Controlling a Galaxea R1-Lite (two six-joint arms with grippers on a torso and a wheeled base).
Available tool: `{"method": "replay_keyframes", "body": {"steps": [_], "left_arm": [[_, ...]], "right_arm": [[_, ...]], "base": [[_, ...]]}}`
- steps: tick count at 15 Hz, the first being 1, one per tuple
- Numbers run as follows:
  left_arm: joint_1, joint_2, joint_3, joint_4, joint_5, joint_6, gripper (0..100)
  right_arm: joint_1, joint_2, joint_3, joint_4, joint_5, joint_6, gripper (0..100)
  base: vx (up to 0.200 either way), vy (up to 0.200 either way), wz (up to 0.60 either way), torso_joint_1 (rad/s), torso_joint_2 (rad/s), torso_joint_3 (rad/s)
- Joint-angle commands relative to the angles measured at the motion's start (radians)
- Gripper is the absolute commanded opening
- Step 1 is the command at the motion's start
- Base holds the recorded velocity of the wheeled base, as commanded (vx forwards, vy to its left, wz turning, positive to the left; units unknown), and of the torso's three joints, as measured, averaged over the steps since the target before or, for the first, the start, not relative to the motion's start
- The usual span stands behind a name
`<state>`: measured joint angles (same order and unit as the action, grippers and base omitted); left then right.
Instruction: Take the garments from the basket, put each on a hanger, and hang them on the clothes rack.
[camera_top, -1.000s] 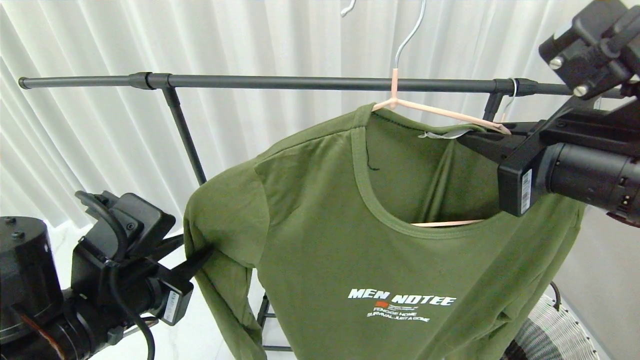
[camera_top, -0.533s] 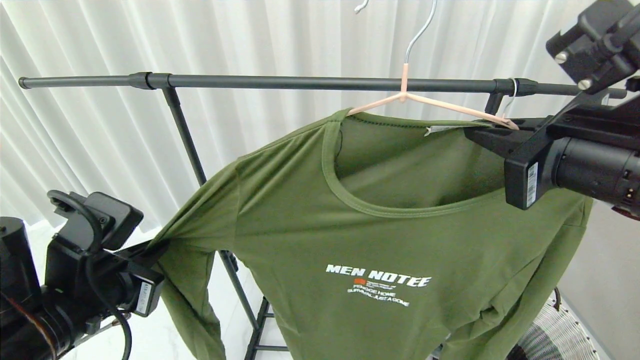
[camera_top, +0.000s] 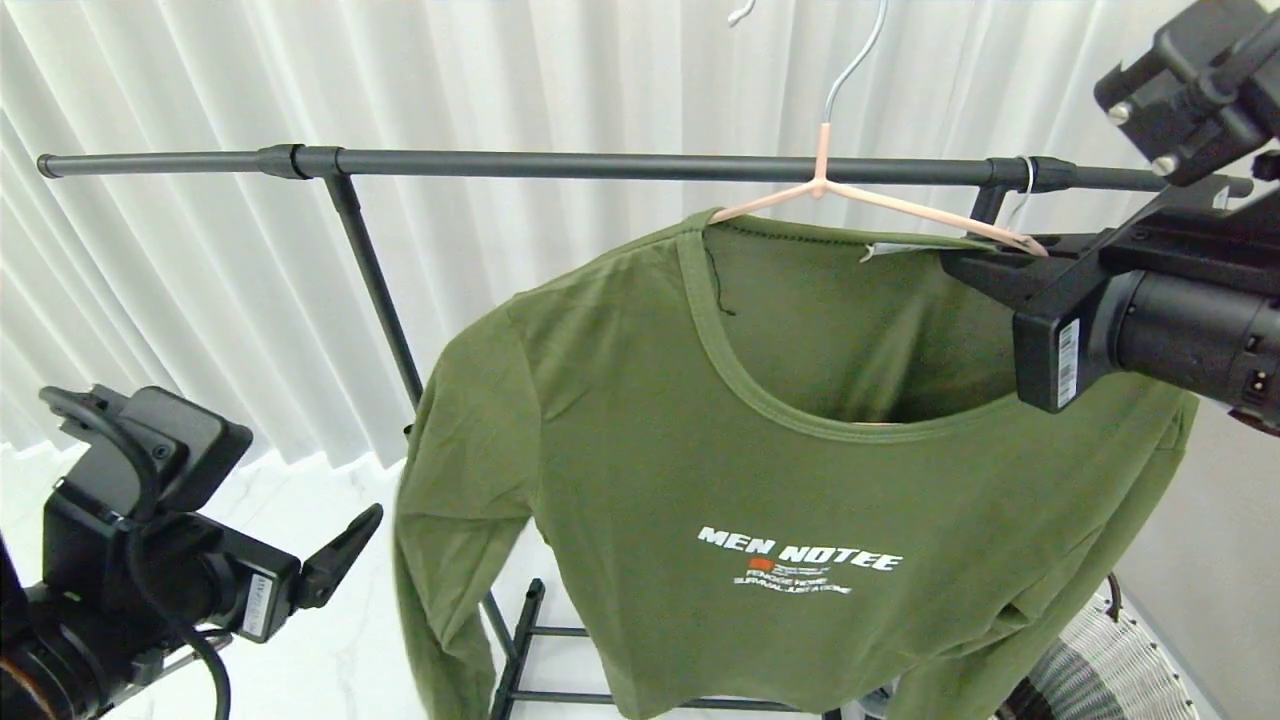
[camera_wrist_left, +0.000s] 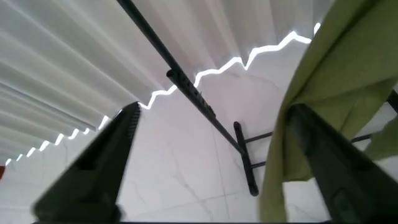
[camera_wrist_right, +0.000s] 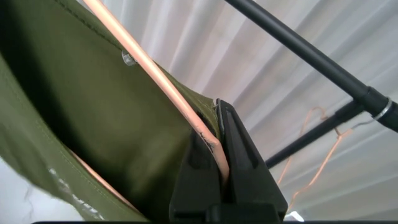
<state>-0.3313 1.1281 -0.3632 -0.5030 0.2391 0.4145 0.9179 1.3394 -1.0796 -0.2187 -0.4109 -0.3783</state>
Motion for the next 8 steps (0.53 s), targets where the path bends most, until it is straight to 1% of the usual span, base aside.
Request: {"method": "replay_keyframes", "body": {"steps": [1, 4, 6, 8], "left_arm": [[0.000, -0.065, 0.007, 0.000, -0.018, 0.001, 100], [-0.002, -0.143, 0.004, 0.000, -0.078, 0.004, 100], [-0.002, -0.163, -0.006, 0.000, -0.093, 0.004, 100], [-0.002, -0.162, -0.037, 0.004, -0.093, 0.003, 100]], "right_arm": [[-0.014, 0.001, 0.000, 0.001, -0.017, -0.001, 0], [-0.045, 0.000, 0.001, 0.004, -0.023, -0.001, 0], [-0.060, 0.000, 0.001, 0.004, -0.025, -0.002, 0], [-0.070, 0.003, 0.001, 0.004, -0.060, -0.002, 0]], "base": [[0.000, 0.000, 0.00, 0.000, 0.00, 0.000], [0.000, 0.000, 0.00, 0.000, 0.00, 0.000], [0.000, 0.000, 0.00, 0.000, 0.00, 0.000], [0.000, 0.000, 0.00, 0.000, 0.00, 0.000]]}}
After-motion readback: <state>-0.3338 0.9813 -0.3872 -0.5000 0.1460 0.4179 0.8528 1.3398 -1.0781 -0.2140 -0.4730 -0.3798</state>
